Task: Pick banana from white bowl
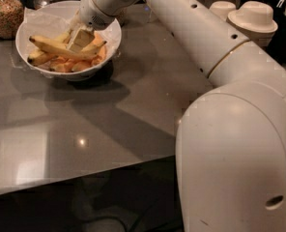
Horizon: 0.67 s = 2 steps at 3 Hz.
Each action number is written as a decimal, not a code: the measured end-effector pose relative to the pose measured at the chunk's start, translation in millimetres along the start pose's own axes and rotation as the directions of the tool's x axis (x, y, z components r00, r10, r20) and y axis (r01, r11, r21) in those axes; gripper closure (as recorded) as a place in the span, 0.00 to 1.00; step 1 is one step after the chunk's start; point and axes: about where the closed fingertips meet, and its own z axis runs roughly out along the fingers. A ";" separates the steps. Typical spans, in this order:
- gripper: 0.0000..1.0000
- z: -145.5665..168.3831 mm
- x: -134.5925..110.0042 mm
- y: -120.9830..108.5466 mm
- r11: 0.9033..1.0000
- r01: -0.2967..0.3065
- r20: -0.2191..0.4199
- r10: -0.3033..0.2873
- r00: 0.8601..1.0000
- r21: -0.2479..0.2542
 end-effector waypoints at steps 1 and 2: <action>0.51 0.7 8.7 3.4 1.000 -0.011 -0.021 0.011 1.000 -0.001; 0.48 5.8 18.9 9.4 0.999 -0.029 -0.041 0.028 0.999 -0.018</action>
Offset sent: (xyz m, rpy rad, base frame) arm -0.0034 -0.0203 -0.0271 -0.0567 0.0478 -0.0391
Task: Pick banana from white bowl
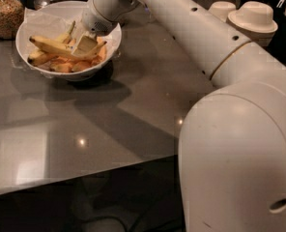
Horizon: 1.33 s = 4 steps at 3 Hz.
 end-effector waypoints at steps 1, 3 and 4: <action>0.47 7.8 4.9 5.3 1.000 -0.013 -0.007 0.013 1.000 -0.022; 0.47 29.6 1.7 4.3 0.998 -0.030 0.017 0.031 0.999 -0.047; 0.66 36.4 0.1 6.3 0.998 -0.031 0.026 0.033 0.999 -0.057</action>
Offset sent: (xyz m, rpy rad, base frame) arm 0.0020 0.0105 -0.0214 0.0040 0.0595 0.0025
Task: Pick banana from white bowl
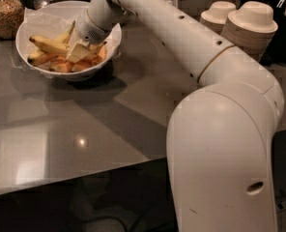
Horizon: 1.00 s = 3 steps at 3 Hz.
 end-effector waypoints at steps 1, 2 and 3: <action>0.89 -7.8 -0.9 3.9 1.000 0.009 0.005 -0.009 1.000 0.004; 1.00 -32.2 -3.5 10.5 0.999 0.035 -0.004 -0.035 0.999 0.017; 1.00 -72.3 -9.5 18.5 0.996 0.079 -0.023 -0.078 0.997 0.033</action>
Offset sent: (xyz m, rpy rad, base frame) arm -0.0279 -0.0443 0.0517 -0.0128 -0.0806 0.0147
